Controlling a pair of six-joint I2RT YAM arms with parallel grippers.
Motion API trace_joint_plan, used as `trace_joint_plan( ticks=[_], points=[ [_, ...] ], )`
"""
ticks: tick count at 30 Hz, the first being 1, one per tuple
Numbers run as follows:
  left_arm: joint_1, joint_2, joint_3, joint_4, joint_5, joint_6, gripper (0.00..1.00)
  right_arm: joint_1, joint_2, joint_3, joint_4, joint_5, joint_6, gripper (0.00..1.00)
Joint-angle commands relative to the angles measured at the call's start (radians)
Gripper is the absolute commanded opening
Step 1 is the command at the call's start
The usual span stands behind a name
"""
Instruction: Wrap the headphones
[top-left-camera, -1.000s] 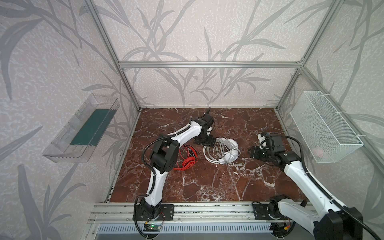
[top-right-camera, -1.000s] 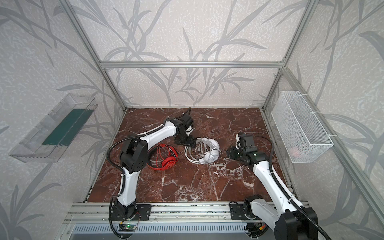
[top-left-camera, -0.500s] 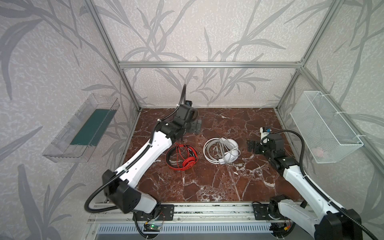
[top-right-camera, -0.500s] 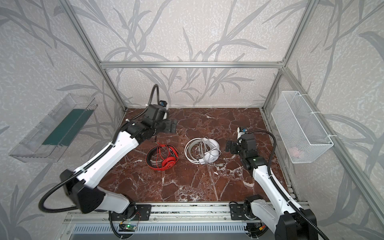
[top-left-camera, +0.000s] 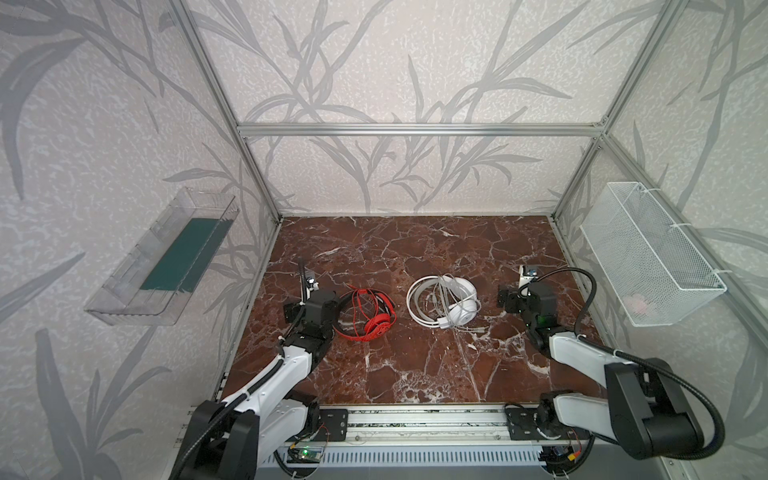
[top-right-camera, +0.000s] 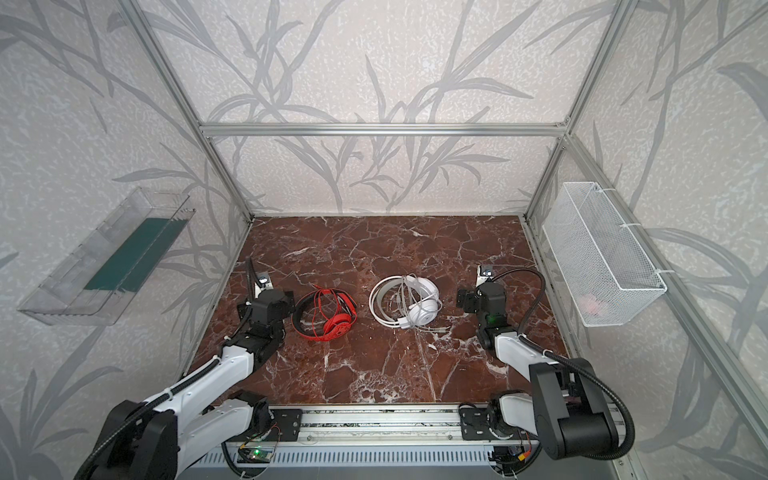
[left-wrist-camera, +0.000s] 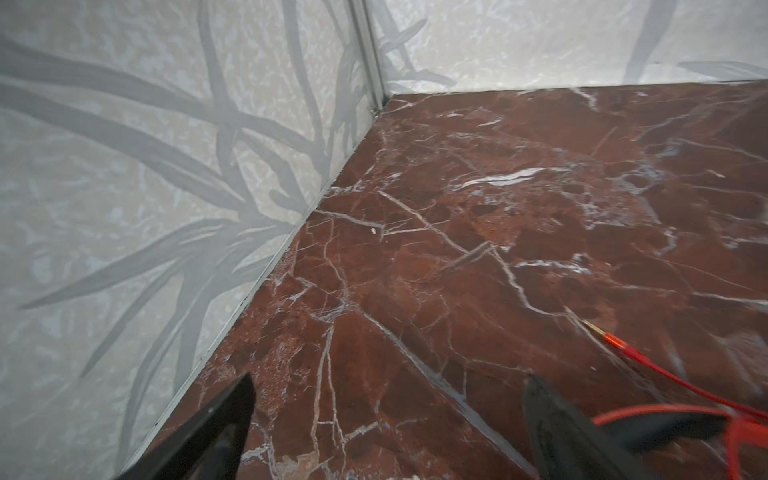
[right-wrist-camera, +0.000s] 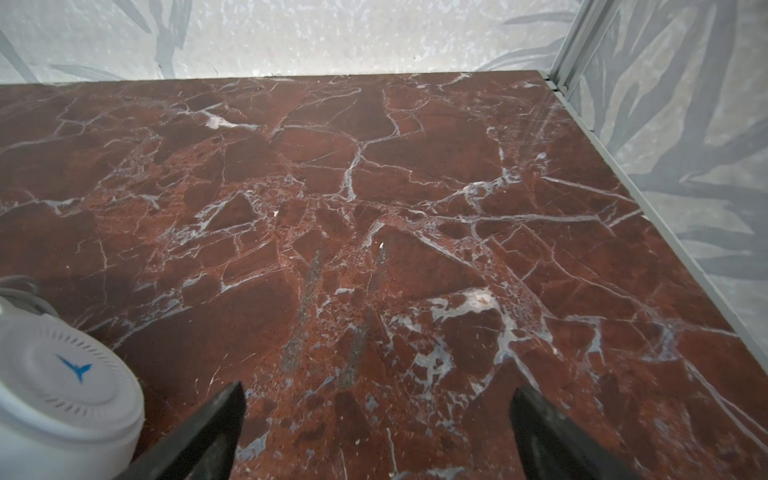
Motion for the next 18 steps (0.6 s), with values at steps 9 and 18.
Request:
trace_joint_plan(
  ticks=[9, 18],
  points=[
    [0.163, 0.372, -0.082, 0.761, 0.149, 0.04, 0.99, -0.014, 0.289, -0.028, 0.544, -0.052, -0.124, 0.99],
    [0.218, 0.43, 0.044, 0.512, 0.347, 0.017, 0.99, -0.012, 0.258, 0.02, 0.396, -0.01, -0.109, 0.99]
  ],
)
